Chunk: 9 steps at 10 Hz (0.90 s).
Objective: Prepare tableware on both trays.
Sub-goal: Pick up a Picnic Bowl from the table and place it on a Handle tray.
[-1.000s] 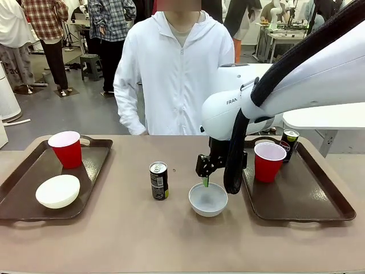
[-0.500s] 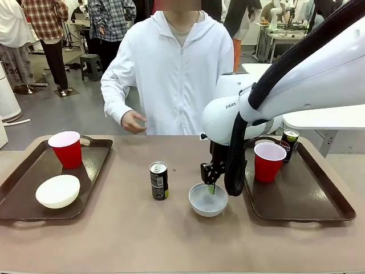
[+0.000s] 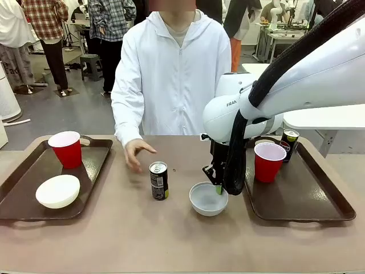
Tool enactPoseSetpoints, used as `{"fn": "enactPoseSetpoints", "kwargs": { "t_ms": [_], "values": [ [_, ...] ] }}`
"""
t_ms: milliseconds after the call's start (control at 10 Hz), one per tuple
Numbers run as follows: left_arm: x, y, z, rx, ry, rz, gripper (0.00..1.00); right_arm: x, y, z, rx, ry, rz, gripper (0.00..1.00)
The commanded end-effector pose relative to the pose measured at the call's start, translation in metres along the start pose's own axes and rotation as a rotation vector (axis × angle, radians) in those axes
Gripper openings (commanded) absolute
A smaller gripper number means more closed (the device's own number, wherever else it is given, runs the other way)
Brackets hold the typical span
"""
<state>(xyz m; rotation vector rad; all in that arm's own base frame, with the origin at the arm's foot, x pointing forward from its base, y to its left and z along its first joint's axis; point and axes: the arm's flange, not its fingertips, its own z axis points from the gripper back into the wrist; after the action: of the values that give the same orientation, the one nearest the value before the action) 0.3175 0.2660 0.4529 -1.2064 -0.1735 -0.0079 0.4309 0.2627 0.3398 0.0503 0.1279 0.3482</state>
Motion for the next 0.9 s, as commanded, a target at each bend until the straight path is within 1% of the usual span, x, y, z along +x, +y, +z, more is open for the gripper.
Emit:
{"fn": "enactPoseSetpoints", "kwargs": {
  "t_ms": [0, 100, 200, 400, 600, 700, 800],
  "values": [
    [-0.002, -0.001, 0.0, -0.006, -0.007, -0.007, 1.0, -0.014, -0.005, 0.01, 0.03, -0.002, 0.016, 0.0],
    [-0.002, -0.001, 0.0, -0.006, -0.007, -0.007, 1.0, -0.031, -0.006, 0.018, 0.026, 0.01, 0.037, 0.0],
    [-0.002, -0.001, 0.0, -0.006, -0.007, -0.007, 1.0, -0.066, -0.008, 0.036, -0.001, -0.017, 0.064, 0.0],
    [-0.002, -0.001, 0.0, -0.006, -0.007, -0.007, 1.0, -0.132, -0.022, 0.075, 0.001, -0.05, 0.102, 0.0],
    [-0.002, -0.001, 0.0, -0.006, -0.007, -0.007, 1.0, -0.183, -0.044, 0.096, -0.004, -0.075, 0.081, 0.0],
    [-0.002, -0.001, 0.0, -0.006, -0.007, -0.007, 1.0, -0.199, -0.054, 0.099, 0.0, -0.091, 0.063, 0.0],
    [-0.002, -0.001, 0.0, -0.006, -0.007, -0.007, 1.0, -0.207, -0.068, 0.099, 0.019, -0.106, 0.036, 0.0]
  ]
}}
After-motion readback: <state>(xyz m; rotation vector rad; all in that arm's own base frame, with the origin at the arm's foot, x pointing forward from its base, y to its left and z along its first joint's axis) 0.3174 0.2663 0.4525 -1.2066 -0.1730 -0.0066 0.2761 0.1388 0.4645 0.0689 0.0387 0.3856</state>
